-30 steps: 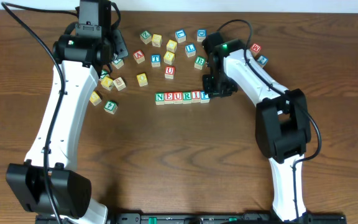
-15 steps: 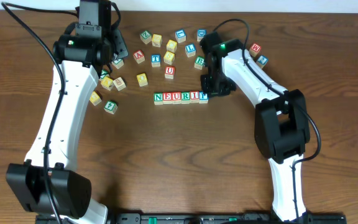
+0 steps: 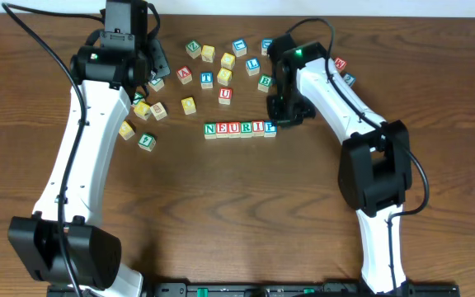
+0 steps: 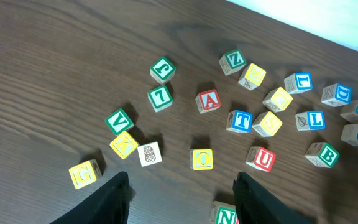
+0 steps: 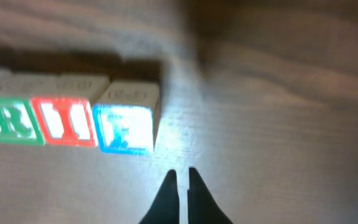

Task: Spell out NEURIPS
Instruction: 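Push the P block left against I with the right gripper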

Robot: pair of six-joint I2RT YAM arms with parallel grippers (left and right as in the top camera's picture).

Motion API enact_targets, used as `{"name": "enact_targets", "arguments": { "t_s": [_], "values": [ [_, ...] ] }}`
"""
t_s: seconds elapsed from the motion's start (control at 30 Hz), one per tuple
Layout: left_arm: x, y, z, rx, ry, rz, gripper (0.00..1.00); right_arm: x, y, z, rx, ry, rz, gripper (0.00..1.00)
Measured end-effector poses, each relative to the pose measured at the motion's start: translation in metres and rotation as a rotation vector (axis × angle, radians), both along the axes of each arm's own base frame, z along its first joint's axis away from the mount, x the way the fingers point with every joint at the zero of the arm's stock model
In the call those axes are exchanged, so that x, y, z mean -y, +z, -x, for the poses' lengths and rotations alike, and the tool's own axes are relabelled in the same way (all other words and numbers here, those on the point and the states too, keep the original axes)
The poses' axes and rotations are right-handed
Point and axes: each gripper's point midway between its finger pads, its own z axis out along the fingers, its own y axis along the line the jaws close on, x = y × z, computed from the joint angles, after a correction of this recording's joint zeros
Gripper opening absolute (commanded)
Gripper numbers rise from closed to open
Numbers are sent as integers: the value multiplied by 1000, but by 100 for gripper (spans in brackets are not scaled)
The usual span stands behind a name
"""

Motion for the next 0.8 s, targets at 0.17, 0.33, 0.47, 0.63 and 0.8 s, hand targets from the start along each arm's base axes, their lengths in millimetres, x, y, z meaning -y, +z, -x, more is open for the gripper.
{"name": "enact_targets", "arguments": {
  "t_s": [0.17,0.33,0.47,0.63,0.8],
  "values": [
    [0,0,0,0,0,0,53,-13,-1,7,-5,32,-6,1],
    [0,0,0,0,0,0,53,-19,-6,9,-3,43,-15,1],
    [0,0,0,0,0,0,53,-19,-9,8,0,42,-17,2],
    [0,0,0,0,0,0,53,-19,-13,8,2,42,-18,1],
    [0,0,0,0,0,0,53,-17,-17,13,-13,42,-11,1]
  ]
}}
